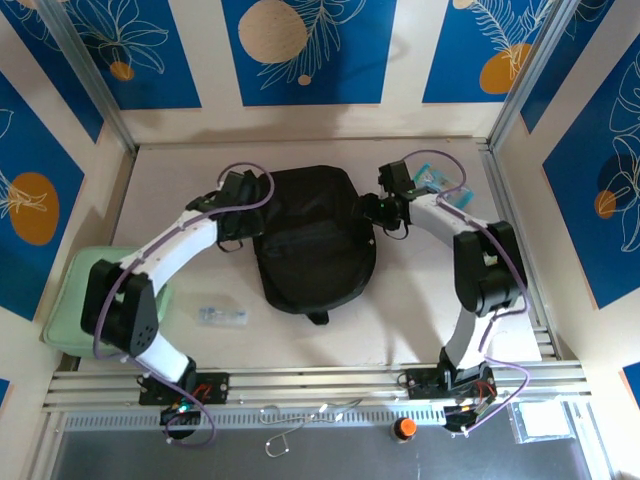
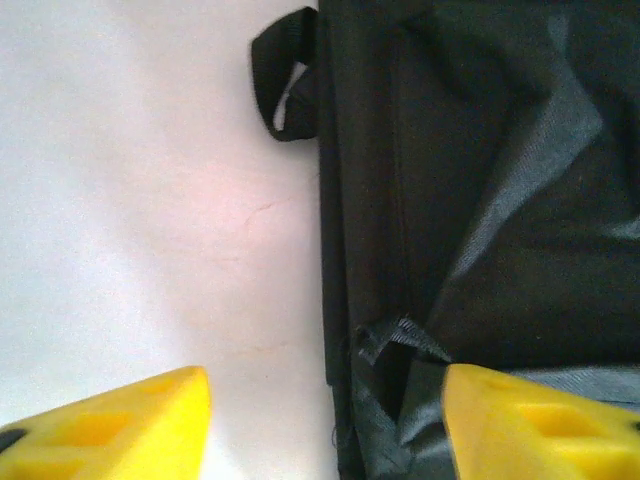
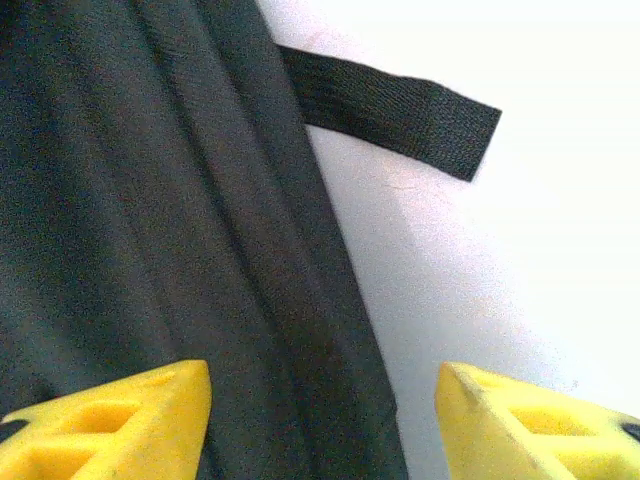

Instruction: Pack books, pencil case, and school supplies into a backpack

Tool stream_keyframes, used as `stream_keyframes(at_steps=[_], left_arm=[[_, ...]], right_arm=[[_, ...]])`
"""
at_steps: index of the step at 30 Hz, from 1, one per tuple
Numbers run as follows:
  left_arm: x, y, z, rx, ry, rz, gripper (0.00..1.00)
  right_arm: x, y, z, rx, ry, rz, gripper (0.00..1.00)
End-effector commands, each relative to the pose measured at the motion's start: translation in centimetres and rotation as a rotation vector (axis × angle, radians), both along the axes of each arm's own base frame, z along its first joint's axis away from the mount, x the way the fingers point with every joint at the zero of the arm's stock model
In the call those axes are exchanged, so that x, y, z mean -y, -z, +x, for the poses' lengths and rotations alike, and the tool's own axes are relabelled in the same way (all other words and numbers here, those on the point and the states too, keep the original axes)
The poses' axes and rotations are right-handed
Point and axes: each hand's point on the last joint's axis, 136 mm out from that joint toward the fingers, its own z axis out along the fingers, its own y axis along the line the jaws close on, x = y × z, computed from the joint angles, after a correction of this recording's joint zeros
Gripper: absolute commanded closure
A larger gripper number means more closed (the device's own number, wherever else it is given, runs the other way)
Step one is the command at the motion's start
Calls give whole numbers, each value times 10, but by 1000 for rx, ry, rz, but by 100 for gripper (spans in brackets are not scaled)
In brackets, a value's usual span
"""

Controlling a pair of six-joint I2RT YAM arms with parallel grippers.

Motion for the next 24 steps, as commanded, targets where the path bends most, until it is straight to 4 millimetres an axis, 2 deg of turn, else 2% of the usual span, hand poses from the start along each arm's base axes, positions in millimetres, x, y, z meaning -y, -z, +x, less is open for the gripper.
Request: stream_keyframes(at_steps=[1,6,7,9,16,21,24], left_arm=[[-25,-1,-23,-13,-83,8,24],[-52,13,-56,-29,-158,24,8],[-54,16,-63,-38,-168,16,3],[-57,23,-72,-50,-179,-6,0],[-62,45,-96,-137,-206,-64,0],[-80,64,-121,-219,-344,-25,0],[-89,73,-142,-276,-482,-25,0]], right_arm=[[-13,-14,-33,-4,-42,1,30],[-44,7,-79,-100,-109,26,28],[-48,14,-85,-126,-115,36,28],[-54,24,-91,-154,-125,38,28],[-47,55,-78,-199,-85,-30,28],[-15,80,-68,-238,-3,-129,28],[-2,83,-64,-244,19,-146,28]])
